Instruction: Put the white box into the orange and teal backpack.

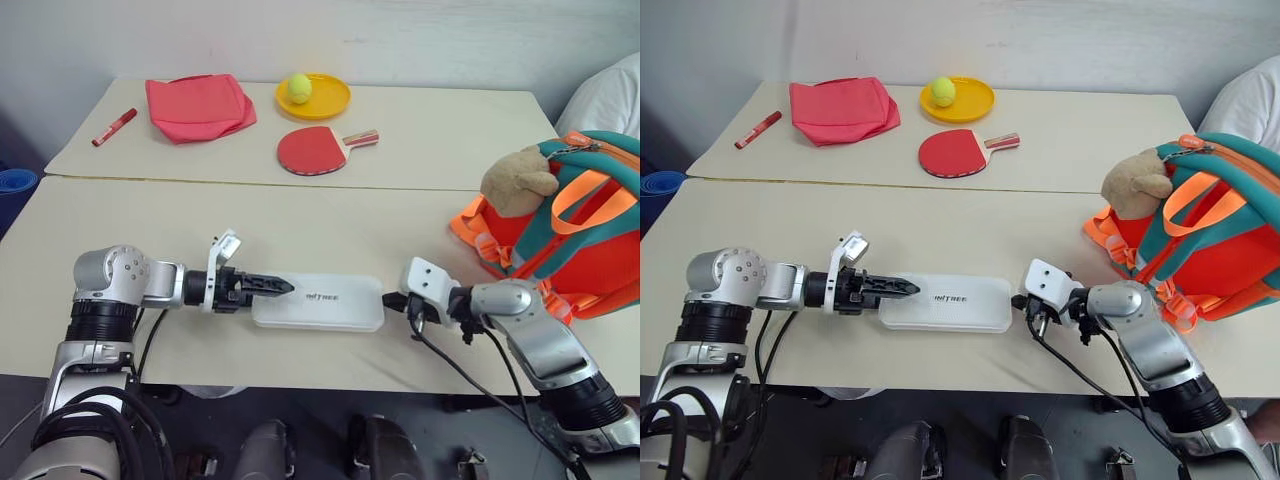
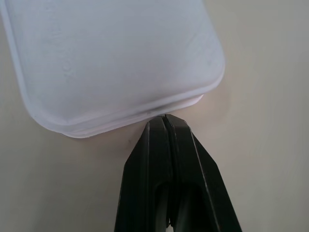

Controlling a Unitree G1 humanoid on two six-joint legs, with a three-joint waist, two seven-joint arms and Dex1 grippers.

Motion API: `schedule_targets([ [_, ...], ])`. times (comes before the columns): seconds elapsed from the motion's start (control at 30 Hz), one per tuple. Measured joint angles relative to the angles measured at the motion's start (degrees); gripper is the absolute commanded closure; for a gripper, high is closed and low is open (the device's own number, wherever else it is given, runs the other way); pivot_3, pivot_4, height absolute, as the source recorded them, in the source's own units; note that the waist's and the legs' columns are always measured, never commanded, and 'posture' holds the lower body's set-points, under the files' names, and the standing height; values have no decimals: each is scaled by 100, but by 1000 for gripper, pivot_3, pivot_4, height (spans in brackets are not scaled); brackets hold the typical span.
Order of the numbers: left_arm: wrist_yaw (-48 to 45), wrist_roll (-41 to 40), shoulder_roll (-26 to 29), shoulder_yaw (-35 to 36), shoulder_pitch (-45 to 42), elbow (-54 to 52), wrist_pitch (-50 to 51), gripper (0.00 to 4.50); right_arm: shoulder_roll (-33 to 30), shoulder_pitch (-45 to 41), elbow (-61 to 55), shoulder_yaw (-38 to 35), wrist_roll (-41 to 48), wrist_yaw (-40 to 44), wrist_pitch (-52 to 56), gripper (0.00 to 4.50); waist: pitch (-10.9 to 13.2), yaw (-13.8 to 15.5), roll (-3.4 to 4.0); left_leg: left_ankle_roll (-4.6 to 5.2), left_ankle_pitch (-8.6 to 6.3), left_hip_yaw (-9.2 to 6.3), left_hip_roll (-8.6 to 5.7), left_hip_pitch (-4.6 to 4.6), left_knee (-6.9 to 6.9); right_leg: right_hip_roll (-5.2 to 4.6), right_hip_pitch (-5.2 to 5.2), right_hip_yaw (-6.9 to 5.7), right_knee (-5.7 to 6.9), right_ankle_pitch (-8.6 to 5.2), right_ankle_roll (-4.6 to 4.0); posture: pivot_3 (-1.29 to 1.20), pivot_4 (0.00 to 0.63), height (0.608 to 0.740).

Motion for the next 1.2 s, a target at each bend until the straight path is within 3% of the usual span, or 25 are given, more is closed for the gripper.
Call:
schedule_targets([
  [0.17, 412, -504, -120, 10, 0, 117, 18, 15, 27, 19, -33, 11, 7, -33, 5, 4500, 0, -10, 0, 1, 1, 0, 0, -1, 0, 1, -1, 0, -1, 0, 0, 0, 150, 740],
  [0.27, 611, -625, -142, 32, 7, 116, 54, 636, 13, 161, -95, -63, 43, -38, -66, 4500, 0, -6, 0, 1, 1, 1, 0, -2, 0, 2, -1, -1, -2, 0, 1, 0, 150, 740],
  [0.47, 610, -761, -279, 89, 234, -96, 92, 2497, -174, 1135, -426, -675, 353, -102, -525, 4500, 3, 34, -8, 2, 1, -1, -5, -11, 0, 0, -1, -2, -4, 0, 4, 0, 150, 740],
  [0.57, 566, -858, -416, 278, 255, -381, 110, 3251, 171, 1974, -816, -1392, 896, -346, -382, 3932, 3, 97, -8, 2, 1, -2, -4, -10, 1, 1, -2, -1, -9, 0, 4, 0, 150, 740],
  [0.73, 448, -827, -612, 458, 535, -979, -154, 3280, 546, 3637, -1808, -2756, 1743, -636, -360, 2138, 5, 132, -11, 2, 1, -1, -3, -9, -1, 2, -2, 2, -8, 0, 5, 0, 150, 740],
  [0.93, -789, -492, -951, 659, 1201, -1979, -2467, 3280, 1482, 4806, -2238, -4230, 1976, -1440, -910, 233, 4, 121, -9, -9, -3, 8, 6, -6, -10, 13, -8, 10, -10, 0, 4, 0, 150, 740],
  [0.97, -1046, -426, -888, 647, 1290, -2096, -2736, 3280, 1690, 4905, -2270, -4490, 2004, -1609, -1036, 31, 3, 121, -8, -11, -3, 9, 8, -2, -13, 15, -8, 11, -10, -1, 2, 0, 150, 740],
  [1.07, -1435, -186, -802, 553, 1407, -2293, -3297, 3280, 1998, 5144, -2396, -4931, 2090, -1961, -1271, 31, 3, 127, -6, -14, -7, 7, 11, -2, -13, 18, -8, 15, -11, -1, 1, 0, 150, 740],
  [1.2, -1938, 262, -612, 318, 1407, -2414, -4079, 3280, 1949, 5237, -2476, -5229, 2285, -2097, -1355, 31, 3, 118, -5, -7, -9, 9, 10, -3, -13, 18, -9, 19, -15, -1, 1, 0, 150, 740],
])
